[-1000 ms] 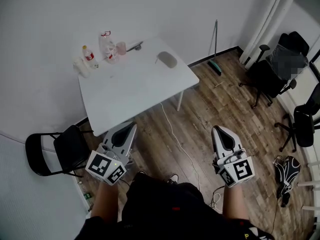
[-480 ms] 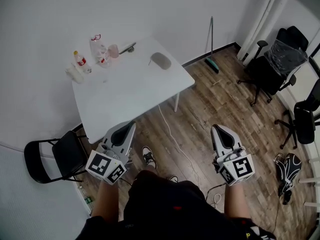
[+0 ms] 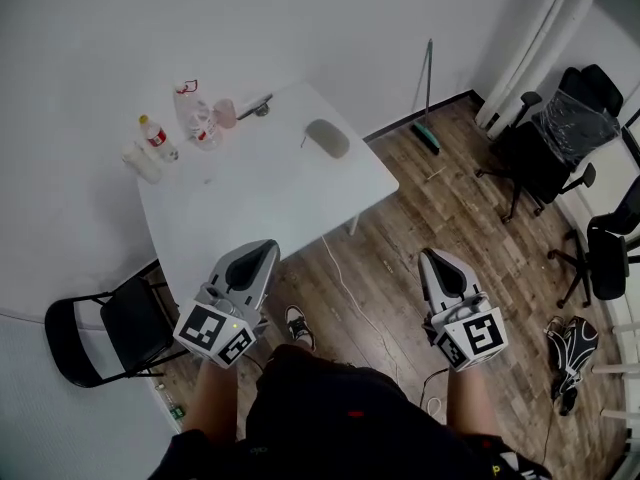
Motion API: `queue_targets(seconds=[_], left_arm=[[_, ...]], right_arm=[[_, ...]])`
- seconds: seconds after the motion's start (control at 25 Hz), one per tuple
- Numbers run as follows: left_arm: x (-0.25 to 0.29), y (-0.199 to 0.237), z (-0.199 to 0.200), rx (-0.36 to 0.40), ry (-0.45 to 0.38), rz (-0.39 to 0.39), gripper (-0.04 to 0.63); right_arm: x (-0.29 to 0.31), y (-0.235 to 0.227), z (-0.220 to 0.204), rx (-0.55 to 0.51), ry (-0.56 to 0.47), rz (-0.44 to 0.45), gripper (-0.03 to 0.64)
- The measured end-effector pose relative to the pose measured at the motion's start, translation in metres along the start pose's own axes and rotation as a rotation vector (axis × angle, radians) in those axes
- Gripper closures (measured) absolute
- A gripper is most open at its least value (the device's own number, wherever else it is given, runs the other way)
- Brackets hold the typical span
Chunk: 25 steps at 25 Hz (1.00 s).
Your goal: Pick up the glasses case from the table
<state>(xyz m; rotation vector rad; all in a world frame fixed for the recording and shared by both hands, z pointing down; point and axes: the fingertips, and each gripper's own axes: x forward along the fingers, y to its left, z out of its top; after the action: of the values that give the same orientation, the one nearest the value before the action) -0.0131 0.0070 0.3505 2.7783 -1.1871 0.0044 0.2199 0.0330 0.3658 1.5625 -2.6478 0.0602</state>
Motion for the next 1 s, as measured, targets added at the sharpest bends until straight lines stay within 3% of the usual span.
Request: queue_targets(seconds=[0.28, 0.44, 0.68, 1.0], left_arm=[[0.021, 0.087, 0.000, -0.029, 0.020, 0.012, 0.575], [0.026, 0.142, 0.003, -0.121, -0.008, 0.027, 0.575], [0.034, 0.203, -0.007, -0.040, 0.054, 0.046, 0.575], [0.034, 0.240, -0.021, -0.089, 0.064, 0.068, 0.575]], right_arm=[[0.096, 0.001, 0.005, 0.014, 0.016, 0.009, 0.597], [0.151, 0.010, 0.001, 0.025, 0.038, 0.025, 0.597], [0.222, 0.023, 0.003, 0.022, 0.055, 0.039, 0.597], [0.271, 0.012, -0.009, 0.063, 0.095, 0.005, 0.595]])
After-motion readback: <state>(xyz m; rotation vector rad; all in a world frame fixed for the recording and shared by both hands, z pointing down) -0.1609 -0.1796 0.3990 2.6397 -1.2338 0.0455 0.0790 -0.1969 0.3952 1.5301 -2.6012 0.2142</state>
